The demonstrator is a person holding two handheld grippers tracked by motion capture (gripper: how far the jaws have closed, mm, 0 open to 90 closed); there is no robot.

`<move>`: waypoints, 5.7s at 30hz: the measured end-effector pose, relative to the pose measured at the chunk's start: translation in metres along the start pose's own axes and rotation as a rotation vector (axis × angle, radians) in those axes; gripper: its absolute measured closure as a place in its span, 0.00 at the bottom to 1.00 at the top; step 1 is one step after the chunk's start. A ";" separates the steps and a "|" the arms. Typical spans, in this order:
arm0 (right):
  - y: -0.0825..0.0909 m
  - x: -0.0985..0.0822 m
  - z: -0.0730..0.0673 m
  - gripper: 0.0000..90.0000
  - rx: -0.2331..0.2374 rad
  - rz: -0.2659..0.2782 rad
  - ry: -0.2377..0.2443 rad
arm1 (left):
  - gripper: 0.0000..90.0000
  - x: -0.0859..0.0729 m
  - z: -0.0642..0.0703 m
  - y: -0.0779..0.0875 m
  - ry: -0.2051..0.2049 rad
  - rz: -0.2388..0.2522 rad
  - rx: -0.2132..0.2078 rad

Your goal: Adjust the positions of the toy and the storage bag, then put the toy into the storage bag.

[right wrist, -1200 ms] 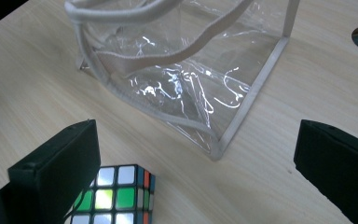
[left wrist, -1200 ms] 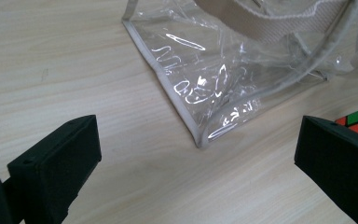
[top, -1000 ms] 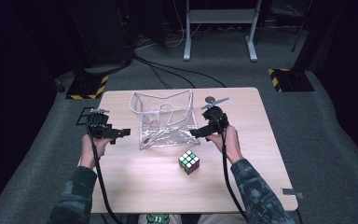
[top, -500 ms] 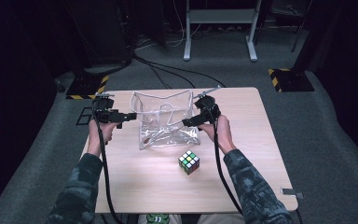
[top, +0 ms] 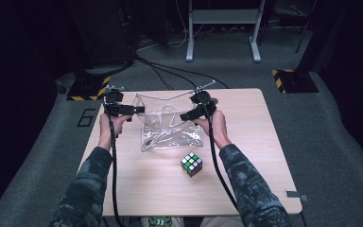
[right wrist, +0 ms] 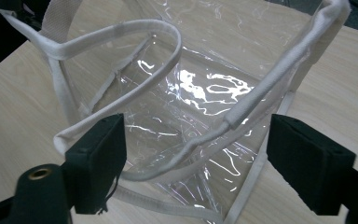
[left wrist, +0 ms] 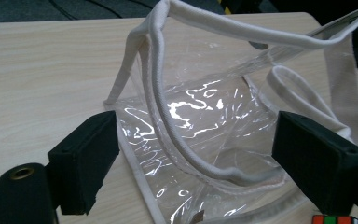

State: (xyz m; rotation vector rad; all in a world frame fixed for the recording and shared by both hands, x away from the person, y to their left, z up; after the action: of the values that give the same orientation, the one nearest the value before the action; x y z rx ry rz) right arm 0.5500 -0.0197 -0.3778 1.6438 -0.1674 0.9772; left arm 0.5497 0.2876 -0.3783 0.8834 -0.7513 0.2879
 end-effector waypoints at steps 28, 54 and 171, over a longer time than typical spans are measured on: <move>-0.015 -0.018 0.004 0.98 -0.129 -0.029 0.055 | 0.98 -0.023 0.015 -0.022 -0.250 -0.090 0.269; 0.064 -0.068 0.099 0.98 -0.231 -0.074 -0.074 | 0.98 0.018 0.033 -0.029 -0.372 -0.214 0.174; 0.029 -0.270 0.080 0.00 -0.338 0.029 -0.154 | 0.00 -0.200 -0.031 -0.013 -0.133 -0.032 0.242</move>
State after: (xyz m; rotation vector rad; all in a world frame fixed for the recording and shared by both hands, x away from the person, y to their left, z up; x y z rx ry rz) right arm 0.4002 -0.2008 -0.5351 1.4057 -0.4378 0.7943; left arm 0.4284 0.3175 -0.5380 1.1507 -0.8361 0.2977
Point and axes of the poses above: each handheld gripper's, and its own axes: y roughly backward along the jaws, x roughly out of its top, z roughly to its right, the point moved 1 cm from there along -y, roughly forward along the jaws, and after that the axes turned 12 degrees about -x, right-handed, at the moved point
